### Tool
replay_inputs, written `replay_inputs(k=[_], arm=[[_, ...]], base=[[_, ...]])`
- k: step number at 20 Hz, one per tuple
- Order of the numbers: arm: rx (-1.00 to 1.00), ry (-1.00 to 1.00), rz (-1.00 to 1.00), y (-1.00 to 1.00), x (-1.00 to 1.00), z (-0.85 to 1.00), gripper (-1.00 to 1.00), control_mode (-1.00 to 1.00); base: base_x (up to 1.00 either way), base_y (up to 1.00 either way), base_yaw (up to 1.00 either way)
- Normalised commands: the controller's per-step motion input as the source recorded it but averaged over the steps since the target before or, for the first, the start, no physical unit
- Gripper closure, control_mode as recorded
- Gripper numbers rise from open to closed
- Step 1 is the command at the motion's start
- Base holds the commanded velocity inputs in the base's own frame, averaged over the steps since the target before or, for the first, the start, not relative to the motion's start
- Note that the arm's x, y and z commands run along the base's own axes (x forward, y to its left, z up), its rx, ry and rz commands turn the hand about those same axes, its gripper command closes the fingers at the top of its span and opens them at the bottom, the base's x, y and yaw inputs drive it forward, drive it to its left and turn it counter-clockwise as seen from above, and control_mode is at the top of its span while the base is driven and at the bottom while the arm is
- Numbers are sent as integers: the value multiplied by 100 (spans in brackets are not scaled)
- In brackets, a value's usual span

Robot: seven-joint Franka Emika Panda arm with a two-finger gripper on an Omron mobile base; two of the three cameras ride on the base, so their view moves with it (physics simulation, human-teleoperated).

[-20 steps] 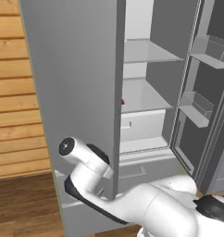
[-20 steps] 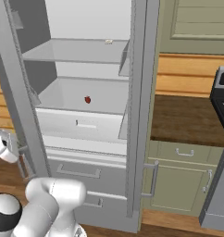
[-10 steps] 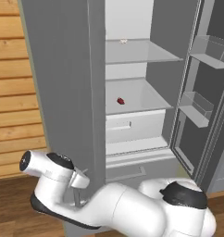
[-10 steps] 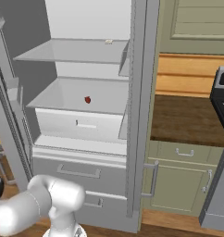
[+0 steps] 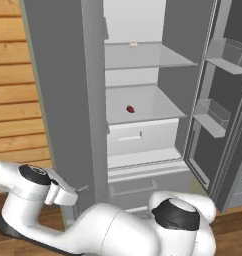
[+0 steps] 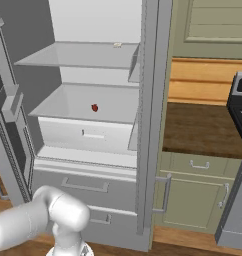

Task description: Take the strawberry from the fridge and place it on top of the pancake, located on the dining counter.

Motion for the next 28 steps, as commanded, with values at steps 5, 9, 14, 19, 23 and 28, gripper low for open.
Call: replay_inputs(k=[5,9,14,19,23,28], arm=[[11,3,27,-23,-66,35,-100,-100],[26,0,37,-44,-44,56,-100,-100],[27,9,34,-42,-46,93,-100,-100],[53,9,25,-71,-24,65,-100,-100],[77,0,25,-98,0,22,-100,-100],[70,1,23,-95,0,18,-100,-100]], base=[[0,0,0],[0,0,0],[0,0,0],[0,0,0],[0,0,0],[0,0,0]])
